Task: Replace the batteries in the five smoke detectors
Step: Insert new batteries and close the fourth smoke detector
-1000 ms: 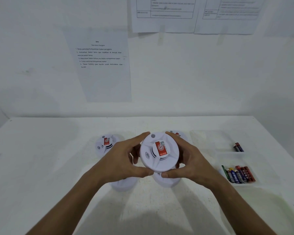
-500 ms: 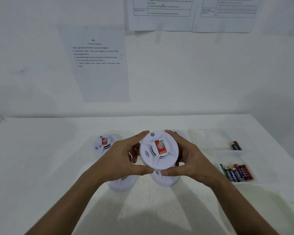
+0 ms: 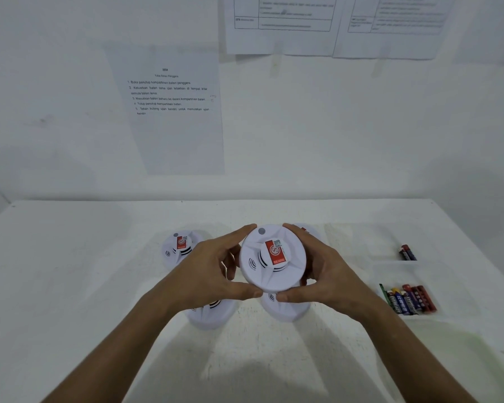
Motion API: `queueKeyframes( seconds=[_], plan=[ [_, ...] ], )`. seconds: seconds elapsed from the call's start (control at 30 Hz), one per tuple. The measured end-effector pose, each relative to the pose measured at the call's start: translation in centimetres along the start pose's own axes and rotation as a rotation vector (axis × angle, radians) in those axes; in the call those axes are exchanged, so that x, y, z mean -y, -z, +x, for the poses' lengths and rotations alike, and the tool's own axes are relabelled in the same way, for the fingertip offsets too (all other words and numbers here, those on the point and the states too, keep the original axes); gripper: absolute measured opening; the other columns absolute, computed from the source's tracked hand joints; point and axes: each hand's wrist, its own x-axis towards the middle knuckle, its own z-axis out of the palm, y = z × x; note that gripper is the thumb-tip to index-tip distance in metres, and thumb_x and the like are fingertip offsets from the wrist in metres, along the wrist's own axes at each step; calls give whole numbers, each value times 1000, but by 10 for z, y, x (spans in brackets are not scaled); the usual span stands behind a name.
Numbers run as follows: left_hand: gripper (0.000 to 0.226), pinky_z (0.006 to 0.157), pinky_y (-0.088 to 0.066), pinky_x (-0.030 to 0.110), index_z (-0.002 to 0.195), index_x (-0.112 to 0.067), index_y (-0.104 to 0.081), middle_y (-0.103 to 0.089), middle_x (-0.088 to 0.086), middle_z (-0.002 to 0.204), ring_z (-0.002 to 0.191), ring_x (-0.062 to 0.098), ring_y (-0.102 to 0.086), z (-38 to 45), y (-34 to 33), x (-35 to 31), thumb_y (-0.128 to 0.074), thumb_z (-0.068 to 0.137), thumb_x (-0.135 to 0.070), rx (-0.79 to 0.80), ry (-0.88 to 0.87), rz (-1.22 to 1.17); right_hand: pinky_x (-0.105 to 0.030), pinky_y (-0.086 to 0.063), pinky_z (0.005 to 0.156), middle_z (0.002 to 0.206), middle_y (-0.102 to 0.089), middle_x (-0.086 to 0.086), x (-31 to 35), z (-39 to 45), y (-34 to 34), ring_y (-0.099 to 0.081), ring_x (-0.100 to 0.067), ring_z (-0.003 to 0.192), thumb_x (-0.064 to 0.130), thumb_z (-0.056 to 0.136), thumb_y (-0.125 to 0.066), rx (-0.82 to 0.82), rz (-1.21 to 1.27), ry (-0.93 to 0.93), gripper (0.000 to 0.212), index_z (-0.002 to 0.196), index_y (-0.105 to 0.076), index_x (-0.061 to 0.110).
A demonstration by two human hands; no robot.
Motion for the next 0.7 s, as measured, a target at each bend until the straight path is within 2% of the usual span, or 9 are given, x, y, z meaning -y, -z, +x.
queueKeyframes(
  seconds=[0.13, 0.27, 0.43, 0.7],
  plan=[
    [91, 61, -51, 17, 143, -45, -35, -68, -13, 102, 65, 7, -52, -1, 0, 0, -85, 68, -36, -7, 1, -5, -34, -57, 92, 135, -59, 10, 1, 0, 0, -57, -19, 123, 15, 65, -89, 8, 15, 11, 95, 146, -40, 24],
    [93, 61, -50, 19, 143, -47, -34, -68, -9, 98, 63, 7, -51, -1, 1, 0, -86, 67, -33, -2, 8, -30, -25, -53, 84, 135, -59, 9, 2, 1, 2, -58, -19, 122, 5, 66, -90, 27, 44, 18, 96, 147, -40, 21],
    [94, 61, -51, 20, 143, -47, -34, -68, -7, 98, 62, 7, -50, 1, 2, 2, -87, 67, -34, 0, 22, -36, -34, -58, 86, 134, -60, 8, 3, 3, 2, -59, -21, 121, 15, 64, -90, 28, 26, 10, 98, 147, -39, 23],
    [92, 60, -48, 15, 143, -45, -36, -65, -15, 90, 61, 4, -50, 0, 3, -1, -86, 68, -32, -17, 22, 1, -38, -59, 87, 135, -59, 7, 4, 5, 3, -58, -22, 120, 15, 65, -89, 38, 19, 12, 95, 146, -40, 23]
  ],
)
